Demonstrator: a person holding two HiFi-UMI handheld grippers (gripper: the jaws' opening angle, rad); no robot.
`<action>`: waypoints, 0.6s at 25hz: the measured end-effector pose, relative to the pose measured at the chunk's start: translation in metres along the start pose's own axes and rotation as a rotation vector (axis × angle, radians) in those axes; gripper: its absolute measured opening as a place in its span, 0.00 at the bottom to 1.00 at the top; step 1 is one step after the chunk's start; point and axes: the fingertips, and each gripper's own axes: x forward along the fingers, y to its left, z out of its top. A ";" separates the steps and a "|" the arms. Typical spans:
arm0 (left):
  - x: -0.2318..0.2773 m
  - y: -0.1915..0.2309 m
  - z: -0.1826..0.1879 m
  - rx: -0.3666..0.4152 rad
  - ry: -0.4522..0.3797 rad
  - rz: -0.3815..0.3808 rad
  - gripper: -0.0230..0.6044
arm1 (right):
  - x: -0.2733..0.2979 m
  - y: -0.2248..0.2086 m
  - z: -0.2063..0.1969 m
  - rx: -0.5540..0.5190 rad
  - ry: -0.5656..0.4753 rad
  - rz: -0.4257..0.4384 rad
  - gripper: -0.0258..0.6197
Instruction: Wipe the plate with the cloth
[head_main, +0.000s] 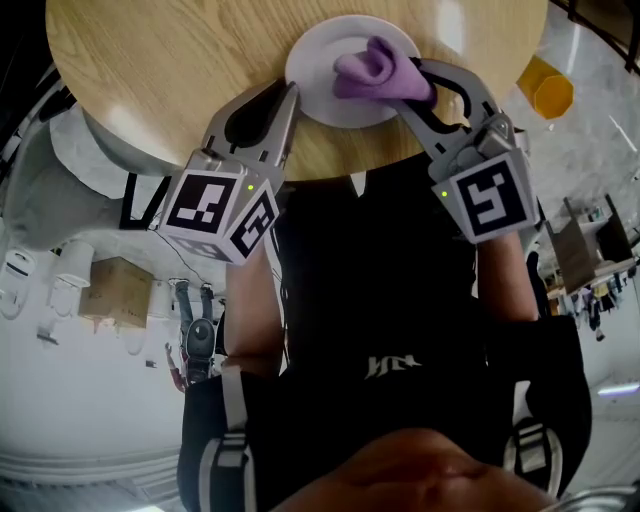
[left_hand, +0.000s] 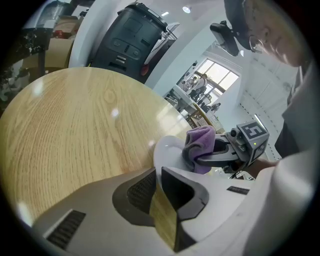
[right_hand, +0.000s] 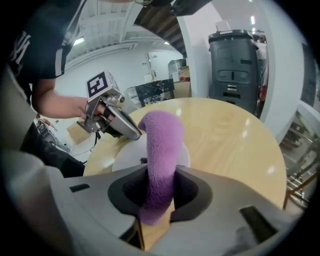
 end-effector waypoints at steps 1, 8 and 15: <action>0.000 0.000 0.000 0.000 0.000 0.000 0.11 | -0.006 -0.005 -0.004 -0.001 0.011 -0.020 0.18; 0.000 -0.001 0.000 0.006 -0.001 0.011 0.11 | -0.021 -0.003 0.002 -0.012 0.032 -0.038 0.18; 0.000 0.001 0.000 0.006 -0.008 0.019 0.11 | 0.031 0.068 0.041 0.063 -0.087 0.155 0.18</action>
